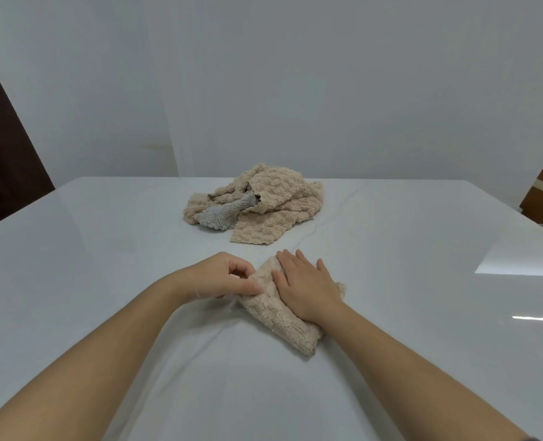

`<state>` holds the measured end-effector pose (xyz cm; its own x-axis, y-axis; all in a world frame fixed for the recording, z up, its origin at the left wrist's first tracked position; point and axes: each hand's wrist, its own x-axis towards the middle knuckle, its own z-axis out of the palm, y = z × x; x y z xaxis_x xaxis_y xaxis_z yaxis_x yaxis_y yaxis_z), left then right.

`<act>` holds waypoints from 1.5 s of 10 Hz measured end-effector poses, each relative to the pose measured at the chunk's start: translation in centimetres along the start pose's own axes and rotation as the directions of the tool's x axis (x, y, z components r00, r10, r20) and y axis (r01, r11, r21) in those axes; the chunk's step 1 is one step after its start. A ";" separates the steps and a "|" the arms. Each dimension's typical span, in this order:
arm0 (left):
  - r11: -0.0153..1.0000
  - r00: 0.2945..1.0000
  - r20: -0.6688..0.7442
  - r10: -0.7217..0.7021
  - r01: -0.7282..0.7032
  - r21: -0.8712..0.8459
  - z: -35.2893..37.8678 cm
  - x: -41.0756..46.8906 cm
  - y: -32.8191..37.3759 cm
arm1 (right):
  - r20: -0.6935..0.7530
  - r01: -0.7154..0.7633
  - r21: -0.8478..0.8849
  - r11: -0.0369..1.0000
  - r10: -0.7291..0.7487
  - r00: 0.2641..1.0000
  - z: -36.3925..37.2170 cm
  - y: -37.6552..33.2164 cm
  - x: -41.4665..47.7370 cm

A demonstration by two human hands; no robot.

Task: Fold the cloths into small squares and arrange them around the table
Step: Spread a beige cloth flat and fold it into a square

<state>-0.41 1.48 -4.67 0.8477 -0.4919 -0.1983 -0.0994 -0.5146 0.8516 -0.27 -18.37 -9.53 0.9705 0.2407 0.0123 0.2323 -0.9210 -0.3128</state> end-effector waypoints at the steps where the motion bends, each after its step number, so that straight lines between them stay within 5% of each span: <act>1: 0.998 1.000 0.019 -0.015 0.014 0.056 -0.1 0.0 0.0 | 0.004 0.000 -0.005 1.000 0.000 1.000 0.0 0.0 0.0; 3: 0.993 0.997 -0.015 0.077 -0.078 -0.083 0.6 0.6 0.4 | -0.002 0.005 -0.015 1.000 -0.005 1.000 0.0 0.0 0.0; 6: 0.990 0.981 0.127 -0.144 0.141 0.028 0.2 0.4 -0.1 | -0.006 0.000 -0.012 1.000 0.000 1.000 0.0 0.0 0.1; 9: 0.980 0.994 0.105 -0.028 0.048 -0.191 -0.1 -0.6 -0.2 | -0.010 0.004 -0.003 1.000 -0.004 1.000 -0.1 0.0 0.0; 12: 0.958 0.972 -0.095 -0.216 0.192 -0.214 0.6 -1.6 -1.3 | -0.002 0.000 -0.004 1.000 0.000 1.000 0.0 0.0 -0.1; 15: 0.977 0.909 -0.368 -0.197 0.150 -0.153 2.0 -1.6 -1.7 | -0.007 -0.001 0.004 1.000 0.001 1.000 -0.1 -0.1 -0.1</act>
<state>-2.61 1.71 -6.80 0.9817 -0.0867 -0.1697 0.1101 -0.4691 0.8763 -0.36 -18.35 -9.42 0.9711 0.2379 0.0184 0.2313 -0.9198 -0.3170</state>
